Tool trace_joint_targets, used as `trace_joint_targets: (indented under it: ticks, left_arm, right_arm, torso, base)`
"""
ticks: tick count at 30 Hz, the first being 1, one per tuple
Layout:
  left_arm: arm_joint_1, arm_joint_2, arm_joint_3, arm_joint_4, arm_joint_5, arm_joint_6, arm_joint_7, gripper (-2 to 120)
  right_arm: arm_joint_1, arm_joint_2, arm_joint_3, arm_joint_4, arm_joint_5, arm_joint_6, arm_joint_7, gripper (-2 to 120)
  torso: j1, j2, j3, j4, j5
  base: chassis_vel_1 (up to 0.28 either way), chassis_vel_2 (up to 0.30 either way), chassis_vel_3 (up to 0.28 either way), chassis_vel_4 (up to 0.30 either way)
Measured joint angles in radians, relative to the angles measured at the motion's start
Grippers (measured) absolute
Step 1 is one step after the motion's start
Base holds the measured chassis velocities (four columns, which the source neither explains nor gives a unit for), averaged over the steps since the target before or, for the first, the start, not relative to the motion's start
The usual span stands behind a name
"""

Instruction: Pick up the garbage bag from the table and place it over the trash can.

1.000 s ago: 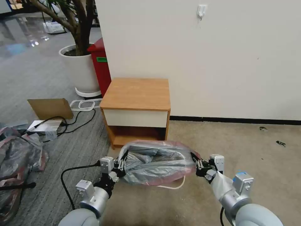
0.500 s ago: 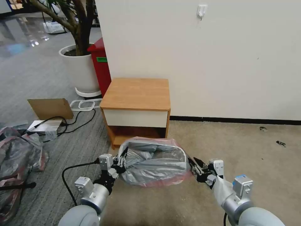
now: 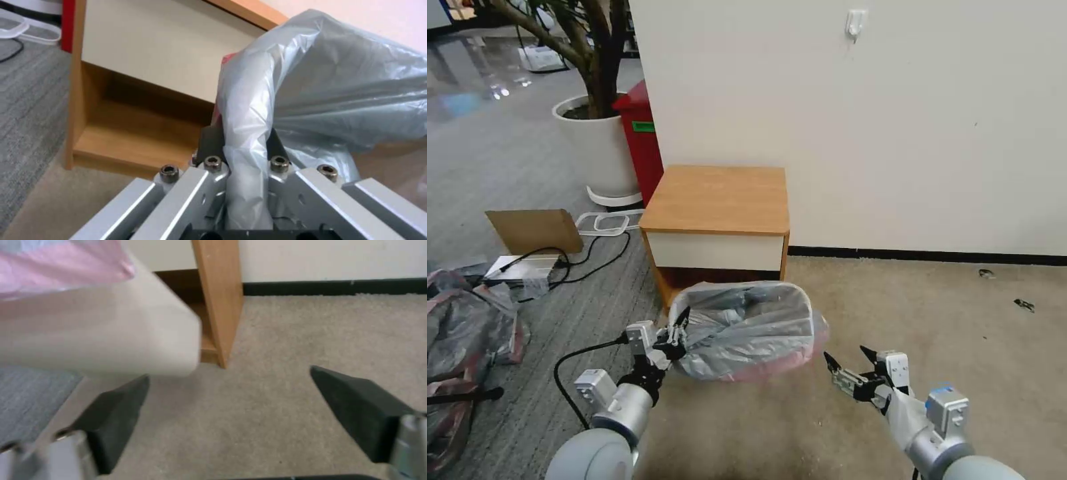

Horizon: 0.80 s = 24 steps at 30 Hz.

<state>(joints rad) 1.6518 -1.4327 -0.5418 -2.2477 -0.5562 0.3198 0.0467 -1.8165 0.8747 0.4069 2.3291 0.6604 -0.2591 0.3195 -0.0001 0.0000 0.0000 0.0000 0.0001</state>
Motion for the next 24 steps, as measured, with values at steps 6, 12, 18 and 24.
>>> trace_joint_targets:
  ticks: [6, 12, 18, 24]
  left_arm:
    - [0.004, -0.013, -0.016, 0.010, -0.007, 0.001, -0.010, 5]
    - [0.007, -0.020, -0.016, 0.025, -0.017, -0.013, -0.038, 5]
    - [0.003, -0.016, -0.003, 0.046, -0.041, -0.045, -0.050, 5]
    - [-0.008, -0.012, 0.000, 0.066, -0.046, -0.058, -0.050, 5]
  right_arm:
    - [-0.057, 0.080, 0.055, 0.011, 0.003, 0.085, 0.023, 100]
    - [-0.076, 0.213, 0.035, 0.070, 0.076, 0.197, 0.041, 100]
    - [-0.086, 0.278, -0.025, 0.154, 0.178, 0.251, -0.027, 100]
    - [-0.128, 0.256, -0.099, 0.171, 0.183, 0.240, -0.061, 100]
  torso:
    - [0.000, 0.000, 0.000, 0.0000, -0.0002]
    - [0.000, 0.000, 0.000, 0.0000, -0.0002]
    - [0.000, 0.000, 0.000, 0.0001, -0.0003]
    - [0.000, 0.000, 0.000, 0.0001, -0.0002]
  base:
    - [0.000, 0.000, 0.000, 0.000]
    - [0.000, 0.000, 0.000, 0.000]
    - [0.000, 0.000, 0.000, 0.000]
    - [0.000, 0.000, 0.000, 0.000]
